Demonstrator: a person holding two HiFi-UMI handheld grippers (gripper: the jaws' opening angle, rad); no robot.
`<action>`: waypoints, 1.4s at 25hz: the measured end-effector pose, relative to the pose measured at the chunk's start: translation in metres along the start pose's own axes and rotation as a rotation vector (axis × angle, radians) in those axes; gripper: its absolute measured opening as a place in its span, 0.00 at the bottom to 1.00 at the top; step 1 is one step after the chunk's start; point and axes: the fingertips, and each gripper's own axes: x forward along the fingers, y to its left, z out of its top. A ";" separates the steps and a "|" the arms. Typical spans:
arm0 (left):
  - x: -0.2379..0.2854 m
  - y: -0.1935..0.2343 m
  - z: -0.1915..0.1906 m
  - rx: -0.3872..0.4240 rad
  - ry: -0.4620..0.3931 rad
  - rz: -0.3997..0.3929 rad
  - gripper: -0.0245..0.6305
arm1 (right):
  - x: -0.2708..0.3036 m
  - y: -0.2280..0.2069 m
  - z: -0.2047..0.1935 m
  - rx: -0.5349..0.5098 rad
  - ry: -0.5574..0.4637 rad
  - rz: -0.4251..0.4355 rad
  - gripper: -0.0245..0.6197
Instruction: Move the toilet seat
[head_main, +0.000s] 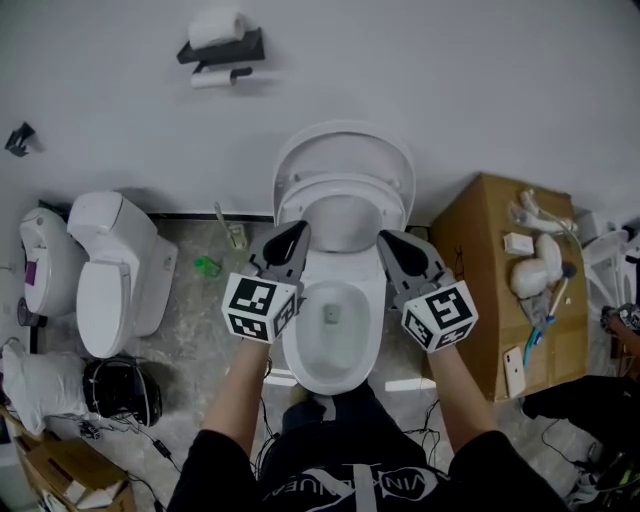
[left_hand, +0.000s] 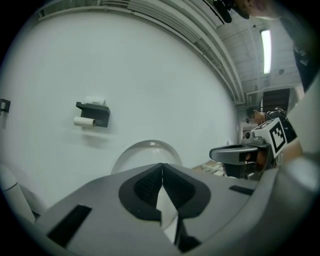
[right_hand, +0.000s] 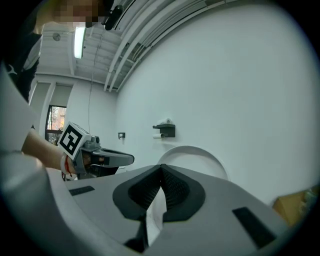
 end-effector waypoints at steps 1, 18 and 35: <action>-0.004 -0.002 0.002 -0.001 -0.001 -0.003 0.04 | -0.004 0.003 0.002 0.006 -0.007 0.000 0.05; -0.057 -0.024 0.022 -0.034 -0.050 0.002 0.04 | -0.061 0.026 0.030 0.024 -0.073 -0.066 0.05; -0.108 -0.023 0.040 -0.045 -0.102 0.087 0.04 | -0.092 0.046 0.046 0.027 -0.114 -0.083 0.05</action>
